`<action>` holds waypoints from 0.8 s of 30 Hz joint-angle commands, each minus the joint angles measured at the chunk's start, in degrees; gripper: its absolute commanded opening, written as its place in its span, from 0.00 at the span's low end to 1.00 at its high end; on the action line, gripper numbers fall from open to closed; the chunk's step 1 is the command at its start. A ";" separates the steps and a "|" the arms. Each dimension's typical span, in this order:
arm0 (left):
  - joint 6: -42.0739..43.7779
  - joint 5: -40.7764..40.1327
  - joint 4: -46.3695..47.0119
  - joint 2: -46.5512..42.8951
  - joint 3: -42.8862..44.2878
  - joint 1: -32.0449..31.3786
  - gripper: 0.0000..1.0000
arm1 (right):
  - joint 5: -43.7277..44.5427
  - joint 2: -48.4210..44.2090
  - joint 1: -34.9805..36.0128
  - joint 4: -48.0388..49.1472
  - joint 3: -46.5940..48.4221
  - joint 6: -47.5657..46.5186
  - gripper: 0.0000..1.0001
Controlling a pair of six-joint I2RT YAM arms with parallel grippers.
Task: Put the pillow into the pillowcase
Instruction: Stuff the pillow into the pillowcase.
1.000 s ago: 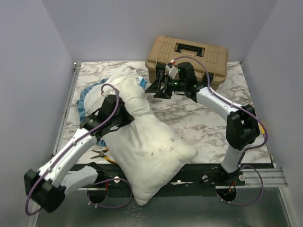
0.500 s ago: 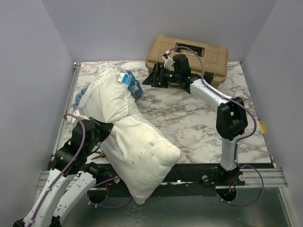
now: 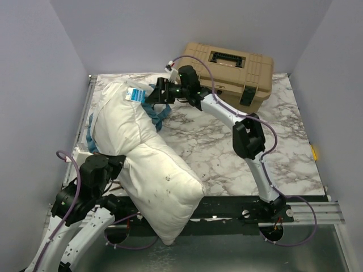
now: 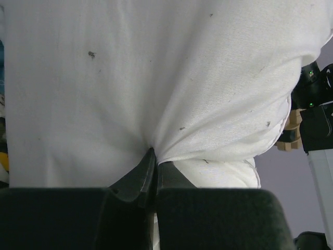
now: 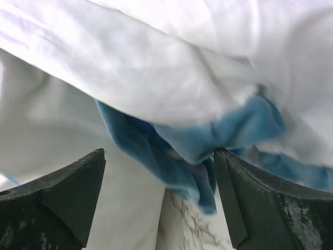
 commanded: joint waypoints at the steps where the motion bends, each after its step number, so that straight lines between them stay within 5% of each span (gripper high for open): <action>1: -2.53 -7.33 -7.85 -0.67 2.08 -2.05 0.00 | -3.12 6.52 2.64 0.84 8.61 0.45 0.90; 4: -3.69 -8.60 -7.85 -1.02 2.27 -3.15 0.00 | -5.76 7.99 3.92 3.19 9.22 1.26 0.85; 6: -3.88 -8.92 -7.45 -0.89 2.36 -3.48 0.00 | -6.96 7.16 4.50 4.71 6.92 0.97 0.72; 10: -1.28 -8.27 -4.09 0.95 1.74 -3.68 0.00 | -6.97 3.72 4.52 7.70 0.88 0.90 0.09; 11: -0.25 -7.82 -2.83 1.86 1.62 -3.67 0.00 | -6.37 2.88 4.44 6.97 0.01 0.04 0.01; 24: 12.97 -6.64 6.14 19.00 4.44 -3.63 0.00 | -2.74 -23.93 -3.09 4.47 -25.47 -3.39 0.00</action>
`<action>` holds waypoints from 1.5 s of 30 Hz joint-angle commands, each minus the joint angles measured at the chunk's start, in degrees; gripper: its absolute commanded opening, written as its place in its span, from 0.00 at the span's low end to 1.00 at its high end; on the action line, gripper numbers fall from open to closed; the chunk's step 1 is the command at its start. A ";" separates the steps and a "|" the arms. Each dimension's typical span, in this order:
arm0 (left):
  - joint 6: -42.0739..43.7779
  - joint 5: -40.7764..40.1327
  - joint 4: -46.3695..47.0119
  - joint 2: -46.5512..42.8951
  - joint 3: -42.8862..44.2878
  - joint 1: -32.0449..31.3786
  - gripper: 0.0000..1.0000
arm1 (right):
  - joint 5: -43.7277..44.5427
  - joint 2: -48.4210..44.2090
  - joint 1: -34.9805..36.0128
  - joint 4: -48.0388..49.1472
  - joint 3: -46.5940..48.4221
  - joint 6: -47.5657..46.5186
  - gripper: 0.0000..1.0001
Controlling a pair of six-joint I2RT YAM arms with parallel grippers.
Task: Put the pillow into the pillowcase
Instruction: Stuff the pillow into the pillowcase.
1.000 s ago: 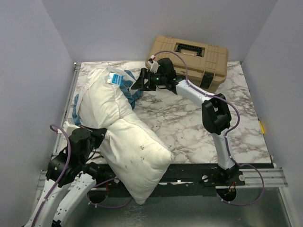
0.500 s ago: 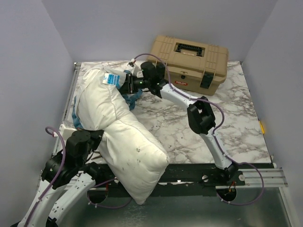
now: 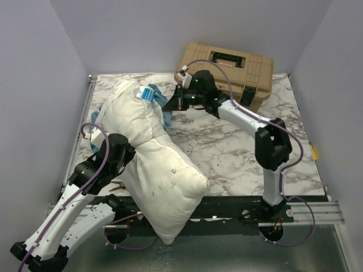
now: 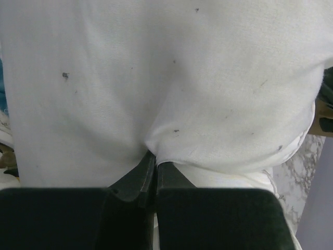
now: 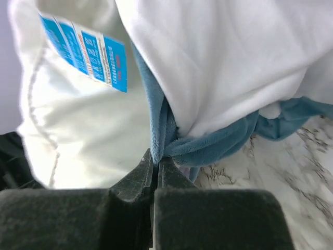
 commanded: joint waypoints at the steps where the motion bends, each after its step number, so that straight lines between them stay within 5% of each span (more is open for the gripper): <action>1: 4.82 -2.44 3.00 2.01 -0.49 0.35 0.00 | 0.16 -11.39 -4.06 -0.30 -7.38 -1.47 0.00; 13: 15.08 2.53 11.96 21.59 6.99 0.38 0.00 | 1.22 -30.52 -7.51 -14.39 -21.87 -11.86 0.00; 24: 17.79 9.27 14.87 44.70 20.27 6.09 0.00 | -3.46 -47.15 -7.40 -15.51 -39.59 -23.04 0.00; 28: 18.57 12.02 16.16 48.72 22.01 6.48 0.00 | 4.86 -49.22 -7.34 -19.21 -45.66 -23.97 0.00; 35: 18.12 15.30 19.59 48.99 15.91 6.54 0.00 | 21.08 -46.33 -7.55 -21.51 -40.70 -20.82 0.73; 45: 18.50 15.25 20.48 47.08 10.90 6.54 0.00 | 20.84 -33.79 -13.75 -19.94 -20.96 -18.04 0.81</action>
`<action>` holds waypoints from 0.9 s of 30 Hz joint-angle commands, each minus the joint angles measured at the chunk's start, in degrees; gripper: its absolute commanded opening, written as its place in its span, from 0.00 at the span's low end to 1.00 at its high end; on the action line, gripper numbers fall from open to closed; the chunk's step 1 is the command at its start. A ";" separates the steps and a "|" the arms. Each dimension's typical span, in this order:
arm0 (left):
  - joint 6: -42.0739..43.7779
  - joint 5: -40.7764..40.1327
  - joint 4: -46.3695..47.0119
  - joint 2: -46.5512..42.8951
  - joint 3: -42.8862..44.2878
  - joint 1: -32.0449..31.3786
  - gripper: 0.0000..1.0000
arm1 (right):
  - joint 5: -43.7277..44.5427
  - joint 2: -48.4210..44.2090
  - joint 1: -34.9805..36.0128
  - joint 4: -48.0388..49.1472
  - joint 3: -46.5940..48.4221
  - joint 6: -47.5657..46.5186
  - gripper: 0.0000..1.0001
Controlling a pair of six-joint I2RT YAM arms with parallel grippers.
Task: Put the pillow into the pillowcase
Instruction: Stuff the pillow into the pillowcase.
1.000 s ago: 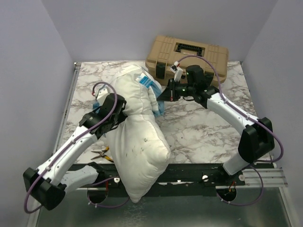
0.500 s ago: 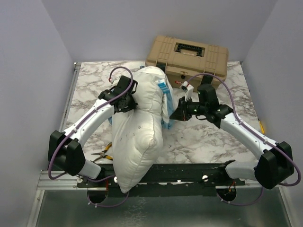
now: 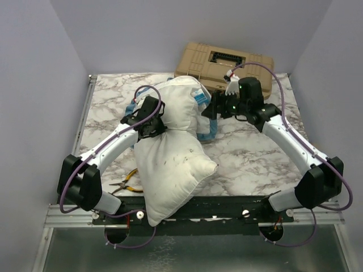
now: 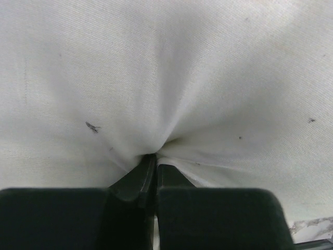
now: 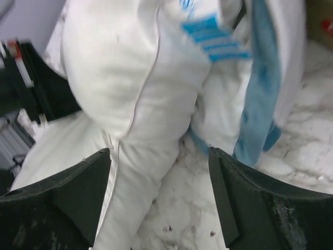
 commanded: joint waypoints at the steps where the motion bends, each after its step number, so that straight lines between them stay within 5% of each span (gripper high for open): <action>1: 1.34 -4.04 -2.29 0.03 -3.23 1.68 0.00 | 1.00 7.60 -3.15 1.69 9.31 1.50 0.81; 8: 1.64 -3.39 -1.67 -1.08 -3.79 1.69 0.00 | 4.86 22.62 -4.27 -3.07 24.18 -2.84 0.73; 15: 1.55 -2.85 -1.33 -1.85 -3.40 1.71 0.00 | 7.98 29.65 -4.21 -2.97 25.91 -3.76 0.68; 18: 2.16 -2.62 -1.25 -2.81 -2.78 1.71 0.00 | 6.51 32.83 -4.26 -2.20 26.73 -2.90 0.49; 21: 4.46 -2.59 -1.23 -4.34 -0.47 1.68 0.00 | 3.88 33.30 -4.25 -2.67 26.96 -3.20 0.06; 24: 9.36 0.91 -0.43 -5.70 4.18 1.58 0.01 | -0.17 29.00 -4.25 -1.27 23.44 -3.54 0.00; 27: 15.40 4.56 0.00 -5.19 11.32 -1.13 0.24 | -5.41 23.09 -4.23 1.38 17.77 -1.89 0.00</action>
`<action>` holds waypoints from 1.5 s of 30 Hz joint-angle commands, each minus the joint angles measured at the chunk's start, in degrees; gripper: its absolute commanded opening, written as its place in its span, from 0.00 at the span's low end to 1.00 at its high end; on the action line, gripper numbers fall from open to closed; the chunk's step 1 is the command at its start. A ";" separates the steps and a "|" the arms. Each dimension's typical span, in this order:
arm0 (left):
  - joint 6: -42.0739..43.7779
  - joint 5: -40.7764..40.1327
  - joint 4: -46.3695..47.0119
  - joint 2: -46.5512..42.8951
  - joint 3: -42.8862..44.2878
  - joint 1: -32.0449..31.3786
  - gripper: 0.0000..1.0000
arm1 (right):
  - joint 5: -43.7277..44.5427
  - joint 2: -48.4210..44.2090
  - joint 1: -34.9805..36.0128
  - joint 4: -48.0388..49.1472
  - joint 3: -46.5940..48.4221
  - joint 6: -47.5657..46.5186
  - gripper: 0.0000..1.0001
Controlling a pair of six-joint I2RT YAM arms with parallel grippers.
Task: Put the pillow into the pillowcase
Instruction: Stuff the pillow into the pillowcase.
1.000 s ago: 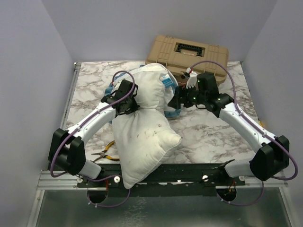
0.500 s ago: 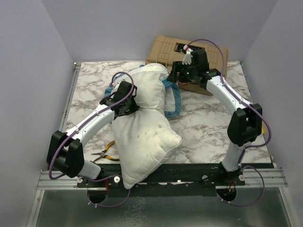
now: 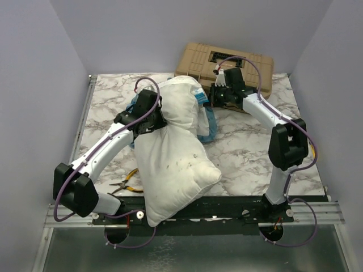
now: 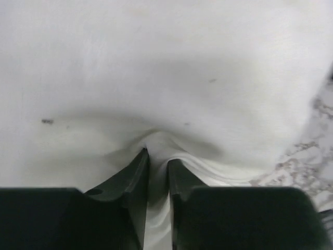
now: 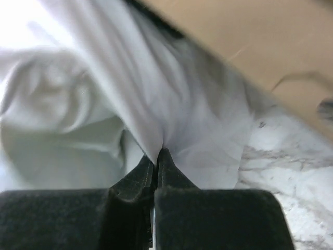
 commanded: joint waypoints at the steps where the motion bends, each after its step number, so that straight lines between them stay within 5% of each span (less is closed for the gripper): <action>1: 11.02 1.94 0.61 -0.76 11.53 -2.75 0.29 | -9.84 -9.44 0.22 2.78 -6.70 1.47 0.00; 6: 13.85 4.65 1.53 4.02 25.38 -8.31 0.41 | -15.89 -13.28 0.27 4.95 -12.67 5.14 0.00; 13: 11.01 4.45 3.87 16.24 36.71 -12.24 0.33 | -17.70 -14.39 0.36 5.03 -12.25 6.40 0.00; 17: 8.15 -0.85 4.54 21.54 34.22 -12.69 0.14 | -17.48 -14.61 0.40 5.00 -11.45 7.51 0.00; 23: 4.76 -9.89 6.28 19.97 23.14 -12.66 0.01 | -15.61 -15.94 0.25 2.11 -10.21 8.45 0.00; 26: 2.11 -17.93 6.34 15.22 15.26 -11.06 0.00 | -15.02 -18.23 0.23 1.96 -10.95 9.32 0.00; 32: -3.56 -21.15 8.37 8.79 5.02 -3.98 0.00 | -17.26 -23.62 0.18 2.46 -15.19 9.83 0.00; 45: -0.96 -12.01 11.56 26.07 20.13 -4.15 0.00 | -33.07 -35.13 0.32 5.62 -27.49 3.43 0.00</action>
